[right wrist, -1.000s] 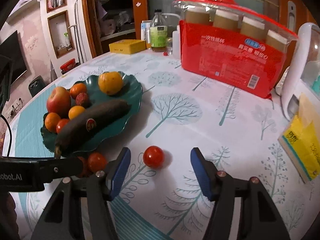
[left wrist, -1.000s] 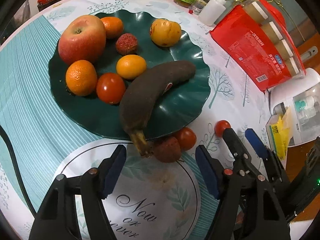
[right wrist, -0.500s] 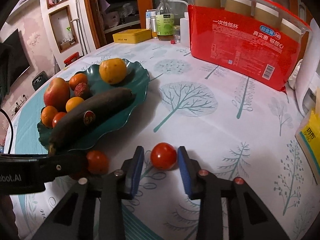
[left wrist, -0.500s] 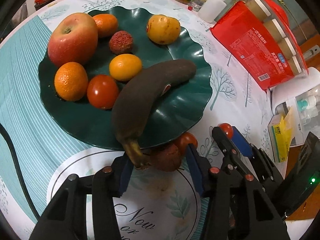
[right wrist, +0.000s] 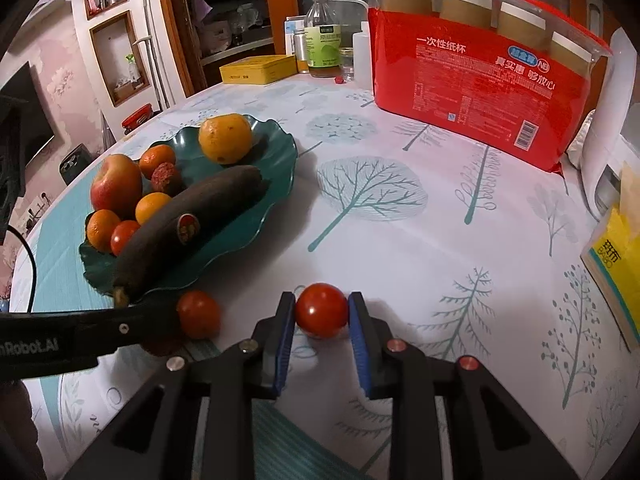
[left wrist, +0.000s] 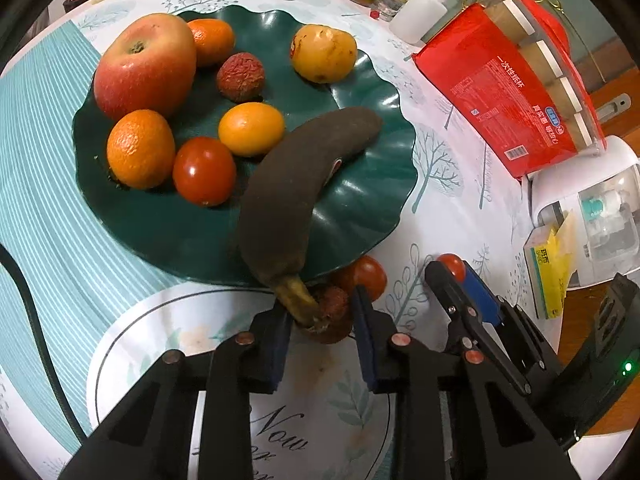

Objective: Organize fruits
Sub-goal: 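Close right gripper on the cherry tomato while left gripper closes on the brown lychee, then carry the tomato with right gripper to the plate while left gripper carries the lychee there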

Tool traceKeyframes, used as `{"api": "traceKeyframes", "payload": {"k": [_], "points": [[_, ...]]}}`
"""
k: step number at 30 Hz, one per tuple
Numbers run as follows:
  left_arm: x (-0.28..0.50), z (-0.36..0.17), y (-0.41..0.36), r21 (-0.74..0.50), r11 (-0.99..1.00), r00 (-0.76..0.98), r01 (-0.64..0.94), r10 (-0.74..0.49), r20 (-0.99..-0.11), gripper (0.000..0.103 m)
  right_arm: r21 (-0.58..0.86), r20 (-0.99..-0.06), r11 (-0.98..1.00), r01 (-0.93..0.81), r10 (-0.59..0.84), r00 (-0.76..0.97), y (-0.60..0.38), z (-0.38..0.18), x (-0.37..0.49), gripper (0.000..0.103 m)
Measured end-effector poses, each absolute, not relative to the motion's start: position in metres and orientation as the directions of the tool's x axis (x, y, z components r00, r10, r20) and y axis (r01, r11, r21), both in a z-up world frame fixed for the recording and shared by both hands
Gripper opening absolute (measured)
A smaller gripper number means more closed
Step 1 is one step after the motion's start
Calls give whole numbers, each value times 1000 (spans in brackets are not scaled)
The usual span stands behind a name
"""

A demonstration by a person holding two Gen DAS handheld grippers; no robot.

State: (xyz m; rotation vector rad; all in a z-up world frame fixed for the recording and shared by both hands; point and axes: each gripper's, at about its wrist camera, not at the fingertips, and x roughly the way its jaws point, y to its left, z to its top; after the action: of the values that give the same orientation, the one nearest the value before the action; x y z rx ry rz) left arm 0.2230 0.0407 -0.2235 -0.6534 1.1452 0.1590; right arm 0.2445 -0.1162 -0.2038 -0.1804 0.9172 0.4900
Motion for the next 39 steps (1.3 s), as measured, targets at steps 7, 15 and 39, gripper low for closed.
{"api": "traceKeyframes", "payload": {"k": [7, 15, 39], "points": [[205, -218, 45, -402, 807, 415, -434, -216, -884, 27, 65, -799, 876, -478, 333, 501, -114, -196, 229, 27], [170, -204, 57, -393, 819, 422, -418, -209, -882, 27, 79, -803, 876, -476, 339, 490, -108, -188, 203, 27], [135, -146, 165, -356, 860, 465, -365, -163, -870, 27, 110, -787, 895, -433, 344, 512, -36, -160, 147, 27]]}}
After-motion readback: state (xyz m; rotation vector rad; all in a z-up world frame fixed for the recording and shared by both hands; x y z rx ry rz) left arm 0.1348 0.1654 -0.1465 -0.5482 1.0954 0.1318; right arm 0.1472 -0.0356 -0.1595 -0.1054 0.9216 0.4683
